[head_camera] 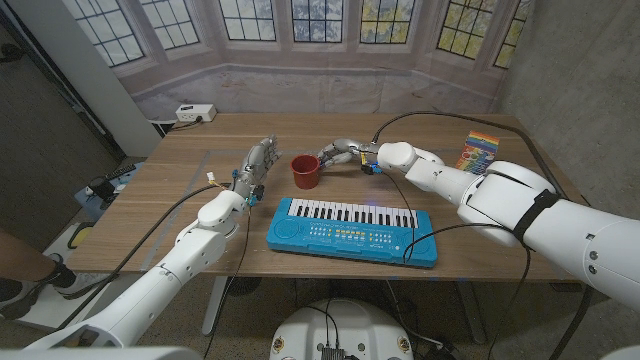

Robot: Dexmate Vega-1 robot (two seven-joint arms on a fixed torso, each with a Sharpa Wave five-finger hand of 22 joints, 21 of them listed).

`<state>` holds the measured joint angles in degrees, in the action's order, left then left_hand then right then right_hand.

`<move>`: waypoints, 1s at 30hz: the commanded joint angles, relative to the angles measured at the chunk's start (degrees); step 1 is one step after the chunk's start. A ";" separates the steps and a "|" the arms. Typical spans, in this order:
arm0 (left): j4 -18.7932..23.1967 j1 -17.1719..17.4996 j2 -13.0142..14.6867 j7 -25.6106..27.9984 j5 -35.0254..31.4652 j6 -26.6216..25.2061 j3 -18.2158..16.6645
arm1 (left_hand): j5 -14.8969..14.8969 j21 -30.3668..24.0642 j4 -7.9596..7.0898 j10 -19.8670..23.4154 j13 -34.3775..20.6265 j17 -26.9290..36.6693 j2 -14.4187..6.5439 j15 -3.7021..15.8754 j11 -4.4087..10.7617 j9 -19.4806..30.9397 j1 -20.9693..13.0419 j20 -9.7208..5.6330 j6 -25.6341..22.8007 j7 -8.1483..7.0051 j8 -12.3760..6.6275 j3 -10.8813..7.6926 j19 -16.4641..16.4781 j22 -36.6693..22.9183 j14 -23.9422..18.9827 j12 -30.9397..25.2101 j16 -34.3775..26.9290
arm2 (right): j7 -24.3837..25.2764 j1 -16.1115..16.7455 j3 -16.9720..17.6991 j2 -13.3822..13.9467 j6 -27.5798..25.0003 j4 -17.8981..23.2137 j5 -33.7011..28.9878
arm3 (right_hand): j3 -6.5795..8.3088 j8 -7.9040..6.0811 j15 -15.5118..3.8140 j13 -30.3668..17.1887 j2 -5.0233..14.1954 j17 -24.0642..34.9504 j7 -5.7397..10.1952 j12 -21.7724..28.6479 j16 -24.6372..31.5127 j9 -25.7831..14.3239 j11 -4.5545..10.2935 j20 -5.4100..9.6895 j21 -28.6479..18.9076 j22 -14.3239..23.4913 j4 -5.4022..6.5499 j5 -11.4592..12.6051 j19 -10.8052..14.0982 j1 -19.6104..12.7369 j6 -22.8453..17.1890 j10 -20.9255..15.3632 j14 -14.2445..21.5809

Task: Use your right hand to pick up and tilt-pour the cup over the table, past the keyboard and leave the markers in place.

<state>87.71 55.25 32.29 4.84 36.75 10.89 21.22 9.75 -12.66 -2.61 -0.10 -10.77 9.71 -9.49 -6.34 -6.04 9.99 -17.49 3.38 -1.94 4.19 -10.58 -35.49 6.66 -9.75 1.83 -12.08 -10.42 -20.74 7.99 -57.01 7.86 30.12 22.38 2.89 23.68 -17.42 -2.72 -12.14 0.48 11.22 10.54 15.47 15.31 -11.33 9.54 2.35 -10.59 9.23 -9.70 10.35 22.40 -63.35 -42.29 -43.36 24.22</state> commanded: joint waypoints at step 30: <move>0.00 -0.79 -0.25 -0.21 -0.27 -0.77 0.74 | 0.18 0.43 0.21 0.43 -0.21 0.12 -0.13 -0.37 -0.47 0.18 0.49 0.25 -0.35 -0.17 -0.01 -0.75 0.81 -0.12 -0.46 0.01 0.13 | 3.18 1.54 0.13 0.48 2.32 0.64 -0.50 | -2.30 -3.54 -9.98 -2.26 0.91 1.12 0.78 4.11 2.10 -0.31 0.13 5.54 -0.26 0.19 0.41 -0.22 1.87 -1.75 -11.00 -9.77 7.25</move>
<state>87.72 54.66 32.10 4.74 36.61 10.36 21.71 9.75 -12.20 -2.37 0.21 -10.77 9.71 -9.49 -6.58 -6.35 9.98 -17.49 3.69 -1.96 4.16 -10.58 -35.72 6.96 -9.75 1.60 -12.08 -10.42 -18.19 8.63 -57.60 7.66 31.03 22.37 2.41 21.64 -20.59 -2.86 -14.27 1.30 12.14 11.46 19.29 16.91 -11.38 9.55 2.76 -10.58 9.15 -9.23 10.35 23.42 -64.63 -52.64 -52.38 30.88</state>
